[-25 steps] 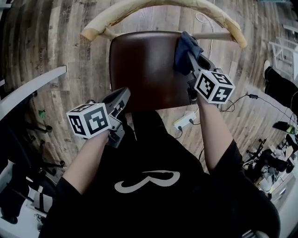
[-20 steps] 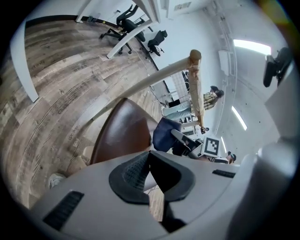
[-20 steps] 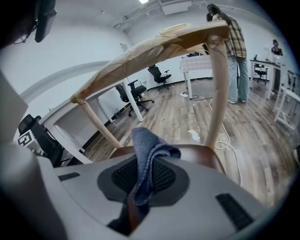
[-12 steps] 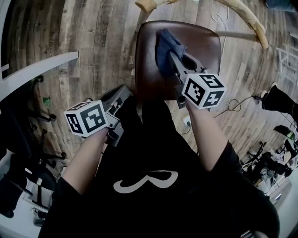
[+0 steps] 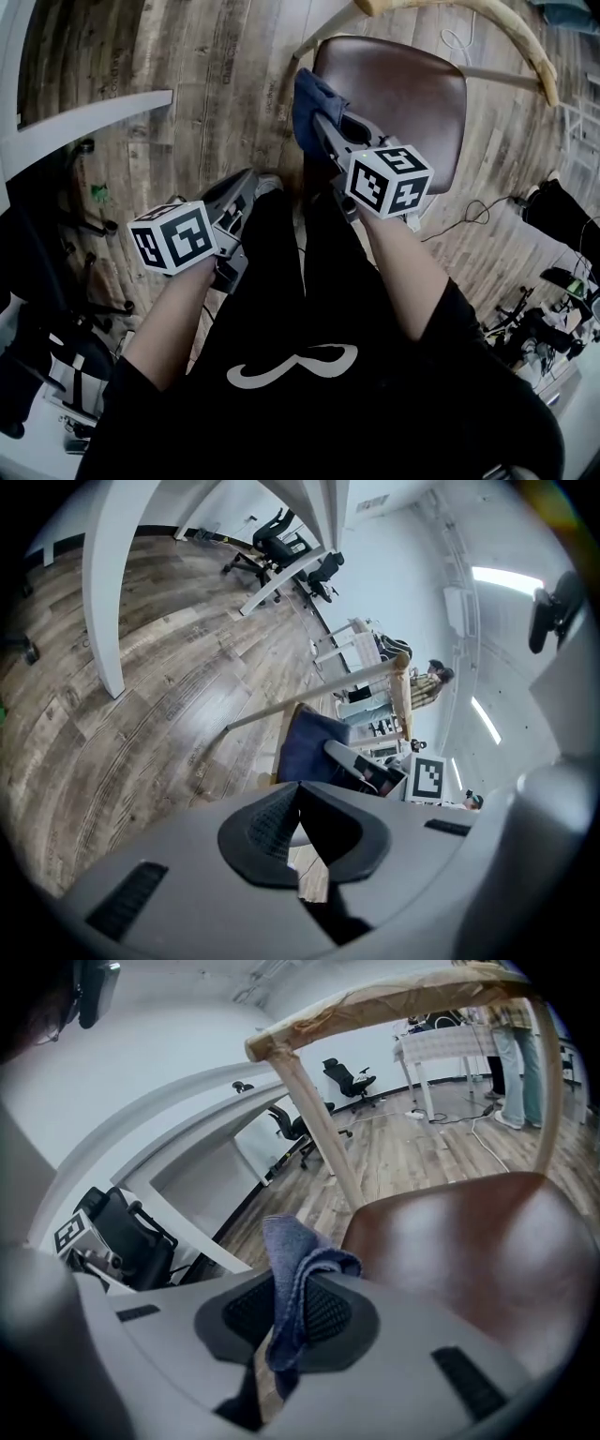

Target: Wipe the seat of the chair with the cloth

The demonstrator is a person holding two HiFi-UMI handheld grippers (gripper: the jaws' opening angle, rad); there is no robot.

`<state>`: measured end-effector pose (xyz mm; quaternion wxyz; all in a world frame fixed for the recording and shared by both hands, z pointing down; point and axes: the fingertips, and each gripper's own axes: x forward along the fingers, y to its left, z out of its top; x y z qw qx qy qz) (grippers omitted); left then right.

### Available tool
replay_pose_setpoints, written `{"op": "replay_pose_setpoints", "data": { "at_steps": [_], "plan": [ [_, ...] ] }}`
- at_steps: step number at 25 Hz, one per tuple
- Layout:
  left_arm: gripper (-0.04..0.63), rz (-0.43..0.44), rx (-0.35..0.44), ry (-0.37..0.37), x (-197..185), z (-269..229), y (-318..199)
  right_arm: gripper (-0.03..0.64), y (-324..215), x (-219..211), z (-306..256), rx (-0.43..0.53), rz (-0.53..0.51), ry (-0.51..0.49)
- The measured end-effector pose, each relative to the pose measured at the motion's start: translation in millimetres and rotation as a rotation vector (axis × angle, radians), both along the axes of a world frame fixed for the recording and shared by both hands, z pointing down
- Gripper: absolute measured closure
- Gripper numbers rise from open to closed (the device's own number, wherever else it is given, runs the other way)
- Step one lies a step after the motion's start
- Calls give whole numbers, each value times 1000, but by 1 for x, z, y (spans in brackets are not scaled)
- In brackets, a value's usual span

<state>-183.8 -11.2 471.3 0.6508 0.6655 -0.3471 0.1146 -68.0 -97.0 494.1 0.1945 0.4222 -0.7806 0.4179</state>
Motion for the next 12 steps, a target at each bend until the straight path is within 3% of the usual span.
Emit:
{"op": "replay_pose_setpoints", "data": {
  "at_steps": [6,12],
  "plan": [
    [581,-70,-7,10,-11,1,6,565,5,-5,8,-13,-36,25],
    [581,-113,-13,12,-5,5,16,565,-1,7,30,-8,-80,110]
  ]
}}
